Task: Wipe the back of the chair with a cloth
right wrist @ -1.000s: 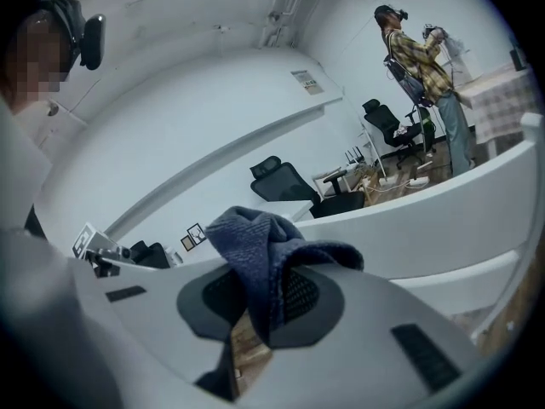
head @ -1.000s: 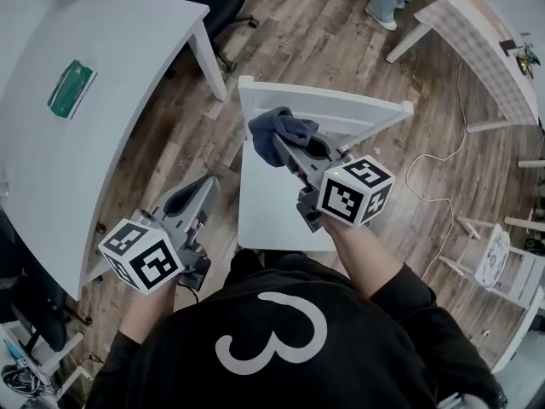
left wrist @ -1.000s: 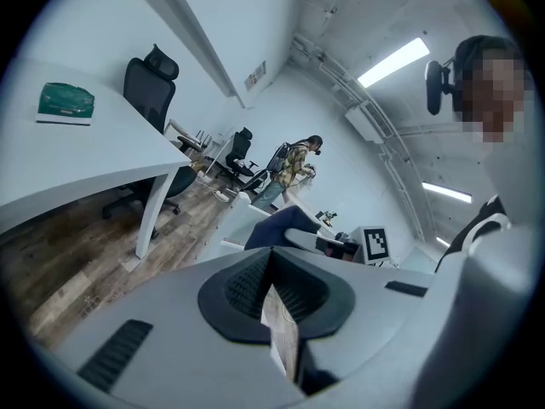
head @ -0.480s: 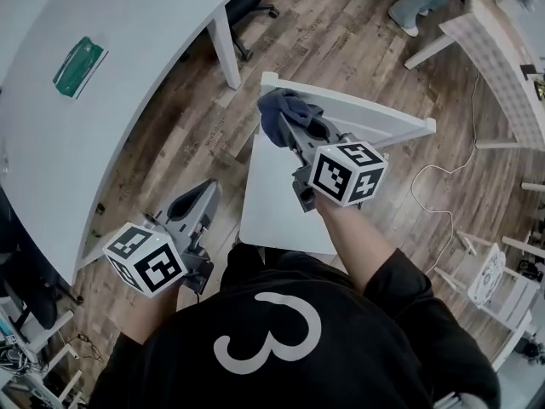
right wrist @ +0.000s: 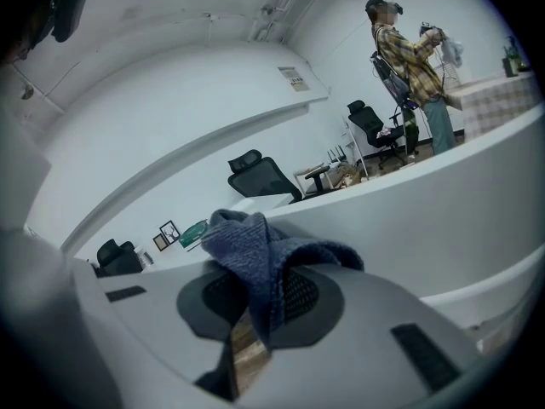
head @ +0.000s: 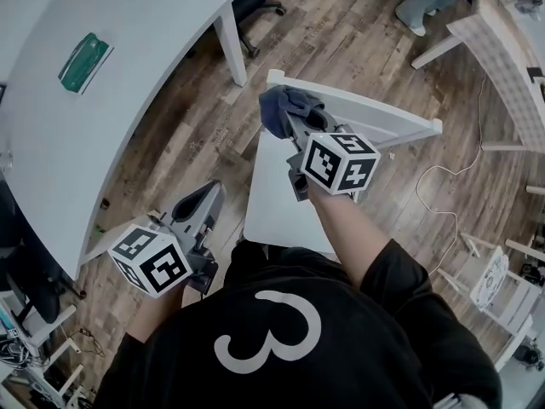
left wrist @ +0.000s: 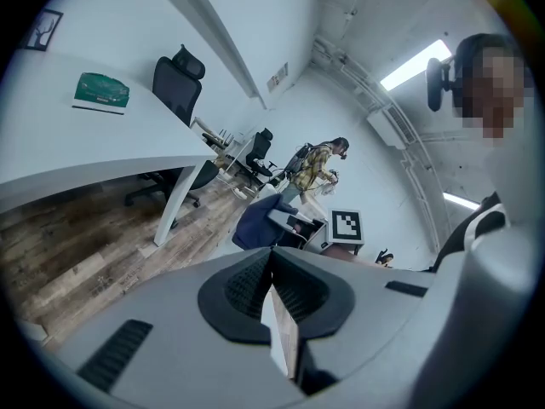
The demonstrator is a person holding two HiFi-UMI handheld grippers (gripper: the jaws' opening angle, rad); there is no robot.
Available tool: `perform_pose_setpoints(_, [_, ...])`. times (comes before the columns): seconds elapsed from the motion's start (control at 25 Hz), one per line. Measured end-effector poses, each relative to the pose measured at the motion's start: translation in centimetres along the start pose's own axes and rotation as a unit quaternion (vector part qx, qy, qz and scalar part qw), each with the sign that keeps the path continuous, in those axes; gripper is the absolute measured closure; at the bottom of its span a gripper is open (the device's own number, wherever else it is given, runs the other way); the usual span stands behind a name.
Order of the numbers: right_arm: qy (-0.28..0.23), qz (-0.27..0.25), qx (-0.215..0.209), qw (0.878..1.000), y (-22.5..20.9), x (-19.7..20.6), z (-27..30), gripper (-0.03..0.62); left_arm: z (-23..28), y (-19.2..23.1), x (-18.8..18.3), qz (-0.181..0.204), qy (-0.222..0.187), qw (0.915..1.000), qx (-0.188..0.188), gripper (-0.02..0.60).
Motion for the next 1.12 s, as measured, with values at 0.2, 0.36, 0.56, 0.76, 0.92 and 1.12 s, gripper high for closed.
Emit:
perform_pose_setpoints(0.2, [-0.001,-0.001,0.005,1.000,0.0,0.0,0.2,0.545,-0.2,-0.1,-0.1,-0.001,-0.002,1.0000,-0.005,0.568])
perform_pose_setpoints(0.36, [-0.002,-0.002,0.007,1.000,0.1,0.0,0.0,0.545,-0.5,-0.5,0.1,-0.002,-0.002,1.0000,-0.009,0.568])
perform_pose_setpoints(0.56, [-0.010,-0.004,0.013,1.000,-0.3,0.0,-0.2,0.546,-0.3,-0.7,0.4,-0.001,0.000,0.9999,-0.013,0.568])
perform_pose_setpoints(0.76, [-0.011,0.001,0.021,1.000,-1.3,0.1,-0.9,0.546,0.1,-1.1,0.6,0.000,0.003,0.9999,-0.013,0.568])
perform_pose_setpoints(0.92, [-0.012,0.006,0.029,0.999,-2.7,0.0,-2.1,0.545,1.1,-1.9,0.8,0.002,0.009,0.9999,-0.006,0.568])
perform_pose_setpoints(1.12, [-0.015,0.012,0.041,0.999,-5.1,-0.3,-3.9,0.546,3.1,-3.1,1.1,0.011,0.017,0.9997,0.010,0.568])
Point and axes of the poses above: the fingertips, and each gripper's own axes: z forward along the fingers, y to its left, x out of its underside, the point moved 3 cm from there along -z, backward along the fingers, and after that the axes turned 6 degrees about x, right-handed, at the moved point
